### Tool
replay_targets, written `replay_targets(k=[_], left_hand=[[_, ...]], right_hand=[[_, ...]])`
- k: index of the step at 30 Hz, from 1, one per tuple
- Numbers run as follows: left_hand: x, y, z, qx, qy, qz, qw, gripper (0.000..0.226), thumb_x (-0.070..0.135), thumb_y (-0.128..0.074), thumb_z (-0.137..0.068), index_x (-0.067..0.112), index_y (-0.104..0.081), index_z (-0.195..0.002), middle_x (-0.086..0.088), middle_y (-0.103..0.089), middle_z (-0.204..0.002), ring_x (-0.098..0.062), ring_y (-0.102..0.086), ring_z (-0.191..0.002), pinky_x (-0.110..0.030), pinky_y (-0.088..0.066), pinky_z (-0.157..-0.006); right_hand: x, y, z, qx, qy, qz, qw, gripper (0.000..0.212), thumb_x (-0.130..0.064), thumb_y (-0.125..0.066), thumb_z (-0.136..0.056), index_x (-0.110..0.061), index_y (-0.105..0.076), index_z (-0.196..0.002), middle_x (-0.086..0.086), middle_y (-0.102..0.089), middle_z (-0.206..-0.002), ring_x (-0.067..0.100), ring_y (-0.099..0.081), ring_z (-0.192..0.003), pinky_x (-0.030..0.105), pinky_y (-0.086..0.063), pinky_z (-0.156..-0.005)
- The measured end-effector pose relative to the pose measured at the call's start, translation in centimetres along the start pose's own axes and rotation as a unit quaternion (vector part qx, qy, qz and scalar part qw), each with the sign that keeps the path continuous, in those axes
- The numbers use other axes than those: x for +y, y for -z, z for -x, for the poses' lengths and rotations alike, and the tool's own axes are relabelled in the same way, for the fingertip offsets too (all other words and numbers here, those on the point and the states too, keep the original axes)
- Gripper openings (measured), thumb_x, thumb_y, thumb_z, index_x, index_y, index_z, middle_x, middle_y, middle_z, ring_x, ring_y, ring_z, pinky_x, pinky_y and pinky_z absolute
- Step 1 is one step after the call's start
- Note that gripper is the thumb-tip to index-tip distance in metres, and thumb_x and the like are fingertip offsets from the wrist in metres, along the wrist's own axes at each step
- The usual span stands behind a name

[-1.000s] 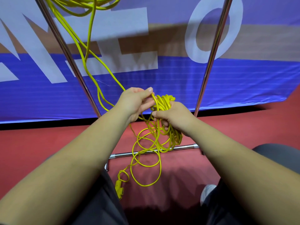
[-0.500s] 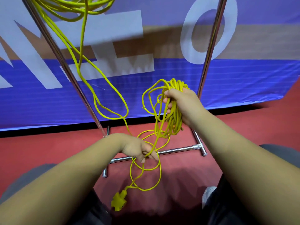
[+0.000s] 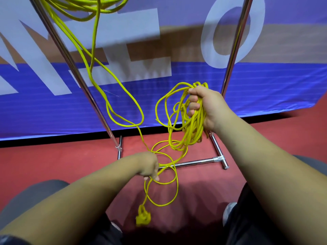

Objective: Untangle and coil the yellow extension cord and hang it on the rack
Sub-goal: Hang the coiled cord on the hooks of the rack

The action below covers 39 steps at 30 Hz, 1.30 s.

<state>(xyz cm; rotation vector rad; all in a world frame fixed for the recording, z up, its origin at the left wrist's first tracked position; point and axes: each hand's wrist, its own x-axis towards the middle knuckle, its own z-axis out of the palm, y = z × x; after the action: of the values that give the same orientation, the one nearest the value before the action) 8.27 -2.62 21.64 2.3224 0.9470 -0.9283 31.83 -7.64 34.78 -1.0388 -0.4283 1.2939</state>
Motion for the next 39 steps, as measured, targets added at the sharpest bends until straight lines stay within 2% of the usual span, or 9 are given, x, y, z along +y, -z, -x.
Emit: replay_targets(k=[2, 4, 7, 9, 12, 17, 26, 34, 39], left_hand=[[-0.1, 1.6, 0.6, 0.092, 0.029, 0.003, 0.995, 0.037, 0.044, -0.072, -0.092, 0.015, -0.064, -0.07, -0.004, -0.07, -0.073, -0.019, -0.06, -0.07, -0.031, -0.051, -0.073], [-0.1, 3.1, 1.3, 0.148, 0.038, 0.13, 0.98, 0.033, 0.035, -0.068, -0.097, 0.013, -0.062, -0.073, -0.013, -0.073, -0.076, -0.023, -0.066, -0.065, -0.033, -0.058, -0.071], [1.0, 4.7, 2.8, 0.163, 0.031, 0.407, 0.898, 0.017, 0.018, -0.064, -0.097, 0.008, -0.059, -0.084, -0.018, -0.067, -0.071, -0.032, -0.077, -0.073, -0.041, -0.065, -0.069], [2.1, 5.6, 3.7, 0.176, 0.019, 0.475, 0.862, 0.012, 0.017, -0.062, -0.093, 0.011, -0.056, -0.084, -0.014, -0.056, -0.069, -0.031, -0.078, -0.072, -0.045, -0.066, -0.072], [3.4, 6.9, 4.6, 0.226, 0.016, 0.557, 0.799, 0.02, 0.016, -0.064, -0.093, 0.013, -0.056, -0.075, -0.003, -0.046, -0.057, -0.017, -0.065, -0.049, -0.031, -0.062, -0.055], [3.3, 8.3, 5.8, 0.207, 0.0, 0.675, 0.708, 0.027, 0.03, -0.058, -0.104, 0.012, -0.061, -0.083, -0.004, -0.054, -0.063, -0.013, -0.055, -0.049, -0.021, -0.045, -0.044], [3.6, 7.9, 7.0, 0.183, -0.017, 0.705, 0.685, 0.024, 0.029, -0.055, -0.108, 0.007, -0.062, -0.103, -0.012, -0.075, -0.082, -0.025, -0.074, -0.071, -0.035, -0.062, -0.063], [3.5, 10.3, 8.3, 0.244, -0.098, 0.778, 0.571, 0.014, 0.014, -0.064, -0.101, 0.0, -0.062, -0.103, -0.011, -0.077, -0.084, -0.02, -0.075, -0.072, -0.025, -0.062, -0.062], [3.4, 11.1, 7.8, 0.26, -0.111, 0.83, 0.482, 0.014, 0.011, -0.062, -0.102, -0.003, -0.061, -0.102, -0.012, -0.073, -0.077, -0.017, -0.077, -0.069, -0.027, -0.064, -0.065]], right_hand=[[-0.6, 0.2, 0.2, -0.014, 0.0, 0.025, 1.0, 0.017, -0.014, -0.06, -0.098, -0.017, -0.057, -0.082, -0.004, -0.043, -0.063, 0.01, -0.035, -0.044, 0.026, -0.036, -0.045], [-1.0, 0.3, 0.5, -0.022, 0.011, 0.081, 0.996, 0.015, -0.012, -0.06, -0.097, -0.016, -0.058, -0.083, -0.003, -0.043, -0.064, 0.011, -0.034, -0.046, 0.026, -0.035, -0.045], [-0.9, 0.4, 0.6, -0.025, 0.049, 0.169, 0.984, 0.017, -0.009, -0.063, -0.092, -0.015, -0.056, -0.078, 0.002, -0.044, -0.064, 0.015, -0.035, -0.047, 0.028, -0.038, -0.046], [-0.7, 0.5, 0.6, -0.02, 0.082, 0.206, 0.975, 0.02, -0.008, -0.063, -0.091, -0.015, -0.053, -0.076, 0.003, -0.043, -0.064, 0.017, -0.035, -0.047, 0.029, -0.04, -0.046], [-0.6, 0.6, 0.6, 0.014, 0.122, 0.233, 0.965, 0.019, -0.007, -0.063, -0.091, -0.013, -0.054, -0.075, 0.005, -0.044, -0.061, 0.019, -0.036, -0.047, 0.032, -0.042, -0.047], [-0.9, 1.2, 0.2, 0.1, 0.183, 0.271, 0.94, 0.013, -0.014, -0.063, -0.08, -0.012, -0.055, -0.07, 0.014, -0.048, -0.063, 0.025, -0.044, -0.046, 0.041, -0.049, -0.051], [-0.3, 2.7, -0.1, 0.177, 0.212, 0.369, 0.887, 0.018, -0.021, -0.064, -0.08, -0.014, -0.05, -0.071, 0.008, -0.05, -0.051, 0.026, -0.052, -0.038, 0.038, -0.05, -0.044], [4.3, 0.5, 1.1, 0.046, 0.113, 0.374, 0.919, 0.019, -0.028, -0.066, -0.08, -0.012, -0.073, -0.071, 0.023, -0.069, -0.067, 0.029, -0.056, -0.046, 0.057, -0.058, -0.058], [5.4, -1.0, 2.4, -0.053, 0.086, 0.382, 0.919, 0.02, -0.021, -0.062, -0.089, -0.003, -0.071, -0.093, 0.003, -0.078, -0.075, 0.028, -0.052, -0.054, 0.041, -0.05, -0.057]])
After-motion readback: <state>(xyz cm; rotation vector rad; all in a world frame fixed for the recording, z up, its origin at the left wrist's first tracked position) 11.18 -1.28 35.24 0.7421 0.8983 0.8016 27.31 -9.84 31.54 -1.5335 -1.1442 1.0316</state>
